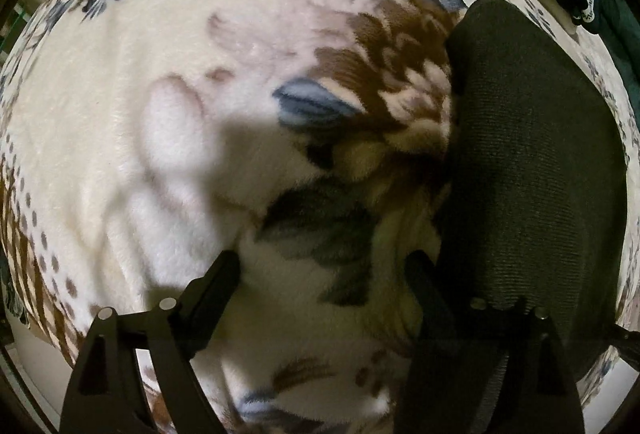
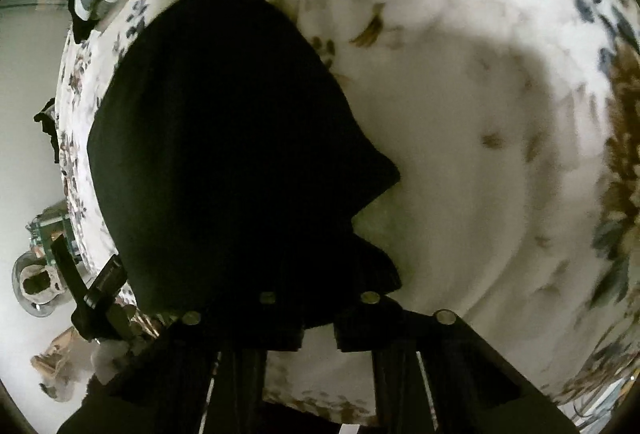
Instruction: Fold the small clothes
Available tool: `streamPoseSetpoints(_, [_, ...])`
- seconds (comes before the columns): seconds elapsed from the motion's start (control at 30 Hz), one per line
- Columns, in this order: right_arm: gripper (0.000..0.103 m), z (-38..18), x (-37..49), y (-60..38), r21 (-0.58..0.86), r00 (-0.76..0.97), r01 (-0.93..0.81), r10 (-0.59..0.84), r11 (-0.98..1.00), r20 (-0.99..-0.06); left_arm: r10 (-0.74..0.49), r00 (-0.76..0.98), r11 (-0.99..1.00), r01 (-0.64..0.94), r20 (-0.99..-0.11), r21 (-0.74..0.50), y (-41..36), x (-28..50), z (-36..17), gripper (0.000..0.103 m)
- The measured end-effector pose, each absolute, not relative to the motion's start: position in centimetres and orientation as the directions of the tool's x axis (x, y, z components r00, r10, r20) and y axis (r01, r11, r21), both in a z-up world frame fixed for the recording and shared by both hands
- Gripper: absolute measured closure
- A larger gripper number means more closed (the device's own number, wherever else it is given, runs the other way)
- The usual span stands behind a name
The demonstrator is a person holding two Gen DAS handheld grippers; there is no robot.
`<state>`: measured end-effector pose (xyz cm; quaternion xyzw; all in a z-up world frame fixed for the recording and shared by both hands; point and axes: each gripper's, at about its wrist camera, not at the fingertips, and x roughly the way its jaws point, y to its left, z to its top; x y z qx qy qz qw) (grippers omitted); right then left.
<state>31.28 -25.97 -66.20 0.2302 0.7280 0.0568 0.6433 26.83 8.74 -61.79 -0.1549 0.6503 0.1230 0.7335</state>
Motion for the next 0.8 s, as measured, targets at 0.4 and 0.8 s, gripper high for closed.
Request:
streamPoseSetpoints(0.4, [0.095,-68.7,33.1,-27.2,0.417,-0.165,0.290,0.475,0.861,-0.865,-0.141,0.182,0.892,-0.403,-0.973,-0.205,9.6,26.8,-60.7,0.013])
streamPoseSetpoints(0.8, [0.020,-74.8,39.4,-28.1,0.731,-0.099,0.266,0.772,0.629,-0.629,-0.622,0.327,0.636,-0.320,-0.711,-0.703,9.3,30.7,-63.8,0.013])
